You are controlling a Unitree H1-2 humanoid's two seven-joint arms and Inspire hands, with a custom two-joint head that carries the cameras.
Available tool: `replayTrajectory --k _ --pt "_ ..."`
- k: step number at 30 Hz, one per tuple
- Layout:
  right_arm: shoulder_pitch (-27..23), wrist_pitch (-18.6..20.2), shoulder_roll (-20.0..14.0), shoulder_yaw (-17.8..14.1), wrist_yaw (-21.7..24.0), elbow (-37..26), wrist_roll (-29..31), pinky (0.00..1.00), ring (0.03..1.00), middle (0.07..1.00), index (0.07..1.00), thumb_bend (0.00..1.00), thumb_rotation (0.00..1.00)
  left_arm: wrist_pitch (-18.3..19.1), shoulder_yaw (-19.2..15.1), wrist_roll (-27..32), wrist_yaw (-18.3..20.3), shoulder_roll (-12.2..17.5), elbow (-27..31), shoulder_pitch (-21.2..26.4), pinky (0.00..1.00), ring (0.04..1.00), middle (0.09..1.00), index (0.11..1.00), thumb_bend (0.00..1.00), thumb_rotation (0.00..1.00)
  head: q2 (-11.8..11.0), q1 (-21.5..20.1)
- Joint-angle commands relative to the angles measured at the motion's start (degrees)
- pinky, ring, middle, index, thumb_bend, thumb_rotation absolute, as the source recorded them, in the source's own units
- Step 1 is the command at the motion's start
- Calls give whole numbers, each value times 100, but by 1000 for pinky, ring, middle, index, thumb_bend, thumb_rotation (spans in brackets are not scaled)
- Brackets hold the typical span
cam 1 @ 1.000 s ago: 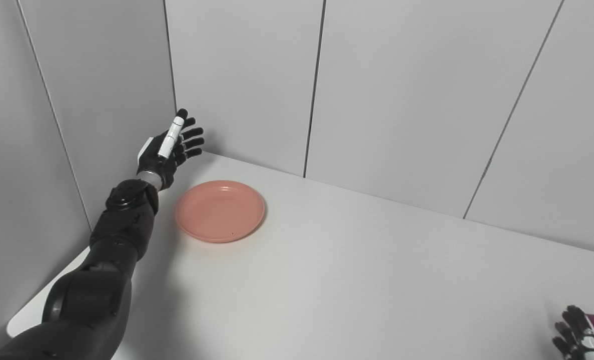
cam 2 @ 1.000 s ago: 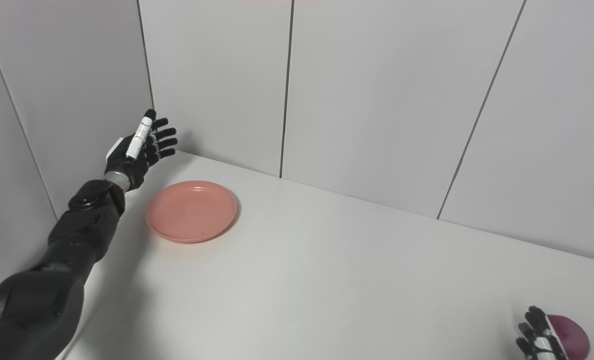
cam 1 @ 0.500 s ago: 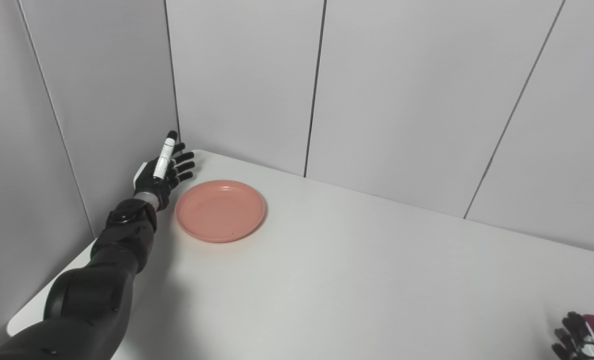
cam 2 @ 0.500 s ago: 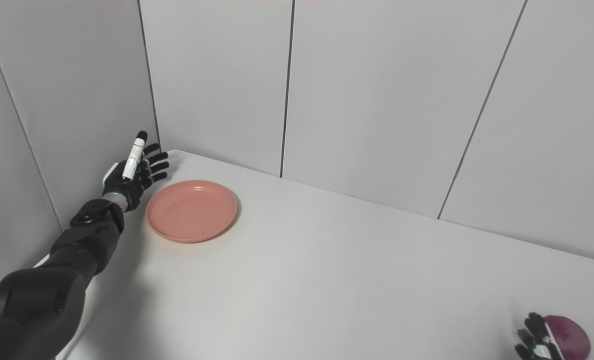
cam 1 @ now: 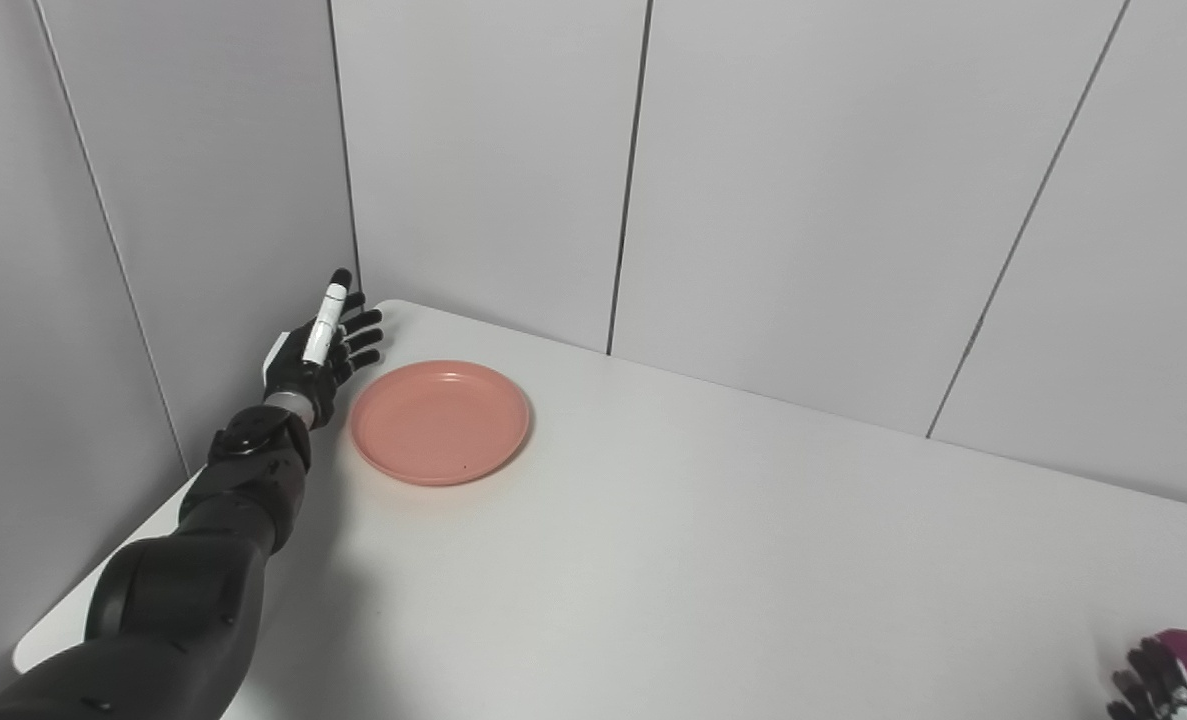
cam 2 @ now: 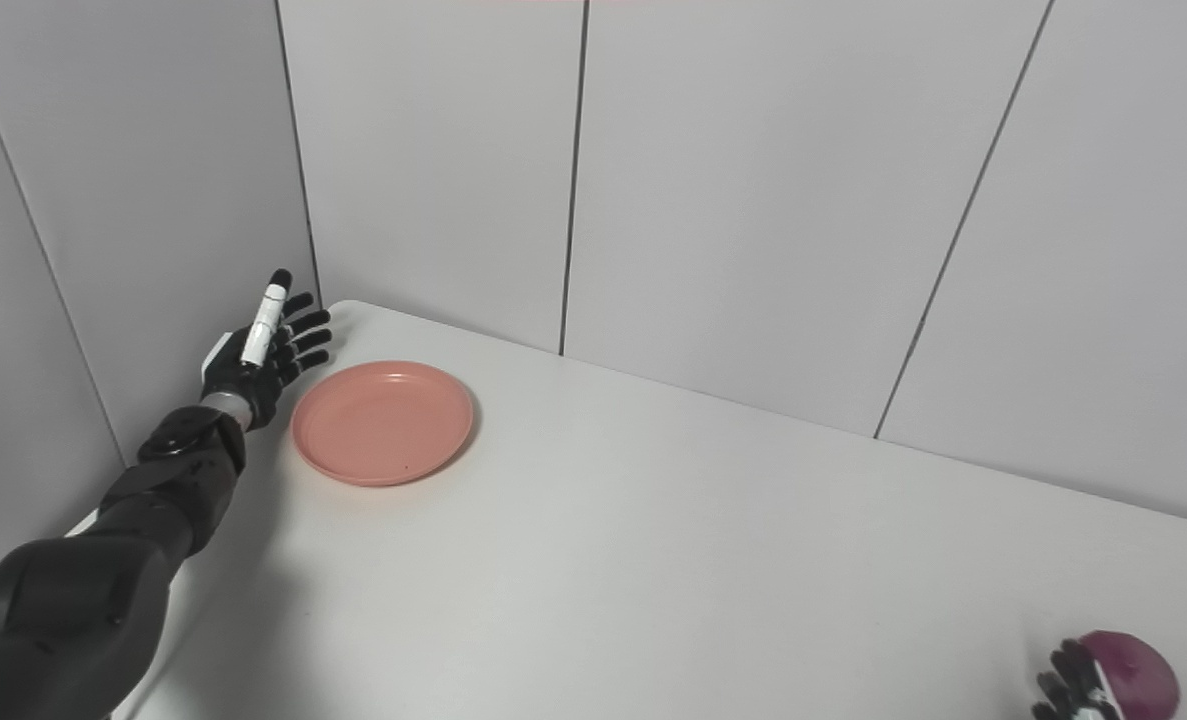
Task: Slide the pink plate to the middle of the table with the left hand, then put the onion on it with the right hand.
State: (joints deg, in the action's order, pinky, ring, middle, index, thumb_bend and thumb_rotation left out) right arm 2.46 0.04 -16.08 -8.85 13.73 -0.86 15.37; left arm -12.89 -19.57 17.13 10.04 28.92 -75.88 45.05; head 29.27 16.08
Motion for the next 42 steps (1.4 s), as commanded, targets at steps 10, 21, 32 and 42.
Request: replayTrajectory --k 10,21,32,42 --pt "31 290 -58 19 -45 -148 0 1000 1000 1000 994 778 932 -342 -69 220 300 -75 84 -145 819 820 821 849 771 801 -3 -16" --pt "25 286 -62 10 -44 -157 22 1000 1000 1000 1000 788 937 -263 -110 373 519 -165 209 -364 809 818 831 856 791 813 41 -43" --pt "10 341 -47 23 -54 -195 43 1000 1000 1000 988 783 927 105 -62 556 936 -453 1210 -789 807 807 808 834 791 789 33 -61" --pt "-19 284 -27 52 -58 -109 -4 1000 1000 1000 994 781 925 597 111 549 1156 -679 2191 -995 791 800 803 864 759 800 25 -110"
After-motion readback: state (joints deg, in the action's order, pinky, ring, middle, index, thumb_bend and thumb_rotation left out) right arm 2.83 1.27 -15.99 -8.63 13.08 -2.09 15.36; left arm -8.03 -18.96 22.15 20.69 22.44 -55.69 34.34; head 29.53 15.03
